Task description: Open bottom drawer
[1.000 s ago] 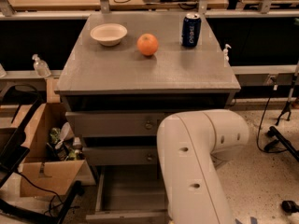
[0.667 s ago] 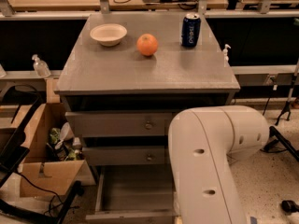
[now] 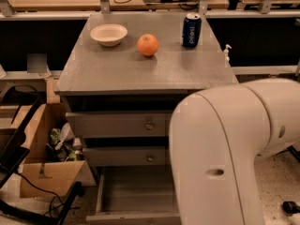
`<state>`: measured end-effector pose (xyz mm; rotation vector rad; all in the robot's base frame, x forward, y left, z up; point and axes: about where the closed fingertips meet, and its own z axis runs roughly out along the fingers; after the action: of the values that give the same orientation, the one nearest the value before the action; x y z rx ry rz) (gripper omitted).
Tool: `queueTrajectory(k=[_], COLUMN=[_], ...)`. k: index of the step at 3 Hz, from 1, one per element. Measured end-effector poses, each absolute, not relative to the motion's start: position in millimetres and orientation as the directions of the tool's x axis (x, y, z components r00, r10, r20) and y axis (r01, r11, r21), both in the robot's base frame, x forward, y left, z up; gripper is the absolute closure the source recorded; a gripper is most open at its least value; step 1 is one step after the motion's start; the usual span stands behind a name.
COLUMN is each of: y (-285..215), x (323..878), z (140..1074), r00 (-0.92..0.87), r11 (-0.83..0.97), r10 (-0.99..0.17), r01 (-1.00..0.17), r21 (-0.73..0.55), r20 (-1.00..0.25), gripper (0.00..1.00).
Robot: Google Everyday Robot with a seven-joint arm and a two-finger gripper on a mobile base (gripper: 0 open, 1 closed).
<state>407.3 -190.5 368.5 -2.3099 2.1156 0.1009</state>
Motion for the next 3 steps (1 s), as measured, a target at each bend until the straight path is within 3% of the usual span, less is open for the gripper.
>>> queueTrajectory(k=[1, 3], y=[-221, -242], x=[400, 409], z=[457, 464], r00=[0.071, 0.017], r11=[-0.076, -0.023], r10=[-0.995, -0.998], r01=[-0.995, -0.996], r21=[-0.061, -0.086], r20=[0.075, 0.062], gripper=[0.0, 0.0])
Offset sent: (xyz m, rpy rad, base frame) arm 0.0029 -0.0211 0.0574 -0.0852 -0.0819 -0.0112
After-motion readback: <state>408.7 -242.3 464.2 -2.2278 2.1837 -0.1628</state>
